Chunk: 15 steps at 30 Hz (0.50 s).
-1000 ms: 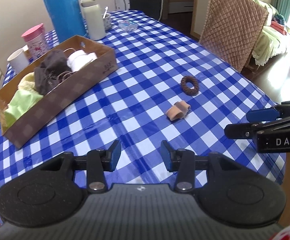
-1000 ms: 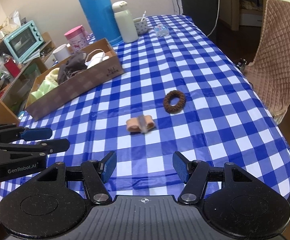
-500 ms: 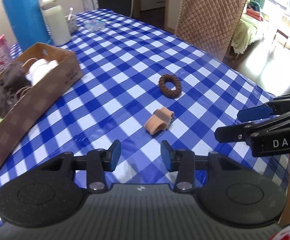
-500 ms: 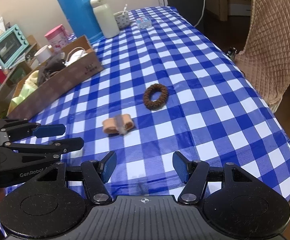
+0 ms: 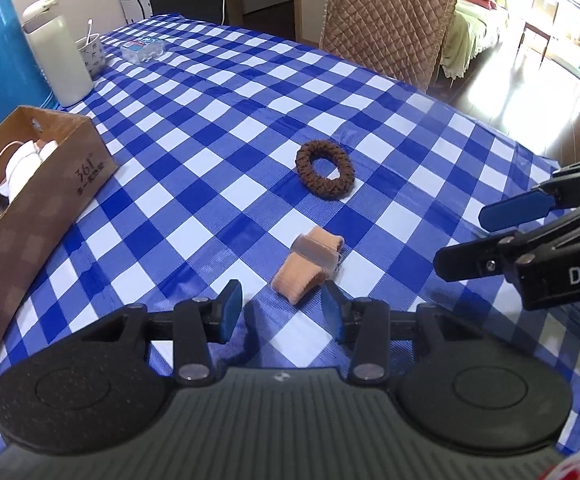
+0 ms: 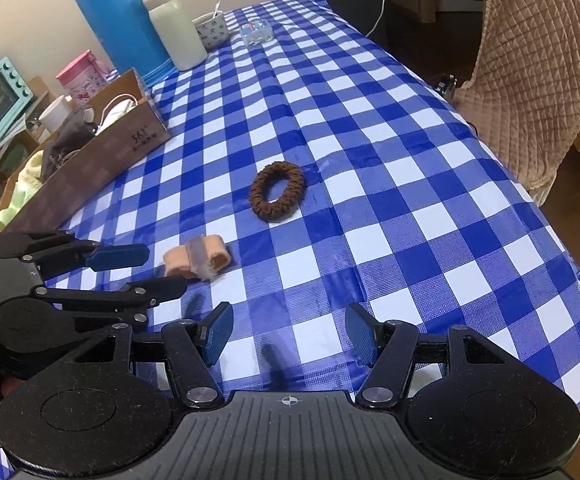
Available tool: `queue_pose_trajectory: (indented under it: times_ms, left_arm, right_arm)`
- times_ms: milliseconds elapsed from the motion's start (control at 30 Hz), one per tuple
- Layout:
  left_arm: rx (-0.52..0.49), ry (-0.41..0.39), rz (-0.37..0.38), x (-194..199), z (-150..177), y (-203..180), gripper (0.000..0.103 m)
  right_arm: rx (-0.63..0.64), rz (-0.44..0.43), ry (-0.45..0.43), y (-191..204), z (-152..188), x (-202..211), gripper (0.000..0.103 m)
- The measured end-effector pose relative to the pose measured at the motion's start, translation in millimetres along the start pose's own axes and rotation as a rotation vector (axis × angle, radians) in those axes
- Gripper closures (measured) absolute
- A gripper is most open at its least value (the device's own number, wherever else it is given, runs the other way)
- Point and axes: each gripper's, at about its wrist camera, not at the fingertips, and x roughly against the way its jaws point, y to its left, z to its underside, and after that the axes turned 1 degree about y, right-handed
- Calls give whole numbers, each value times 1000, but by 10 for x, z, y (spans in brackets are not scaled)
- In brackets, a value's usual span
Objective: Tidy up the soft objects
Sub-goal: 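Grasp the tan sock with the left gripper while the right gripper grasps the brown hair tie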
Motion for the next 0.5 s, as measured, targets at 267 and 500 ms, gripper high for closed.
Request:
queue_pose_trajectory:
  times_ms: [267, 500]
  left_arm:
    - [-48, -44, 22, -33, 21, -26, 77]
    - [-48, -71, 18, -4, 57, 3, 89]
  right_arm:
    - [-5, 4, 15, -19, -40, -84, 41]
    - [3, -4, 16, 16, -100, -145, 41]
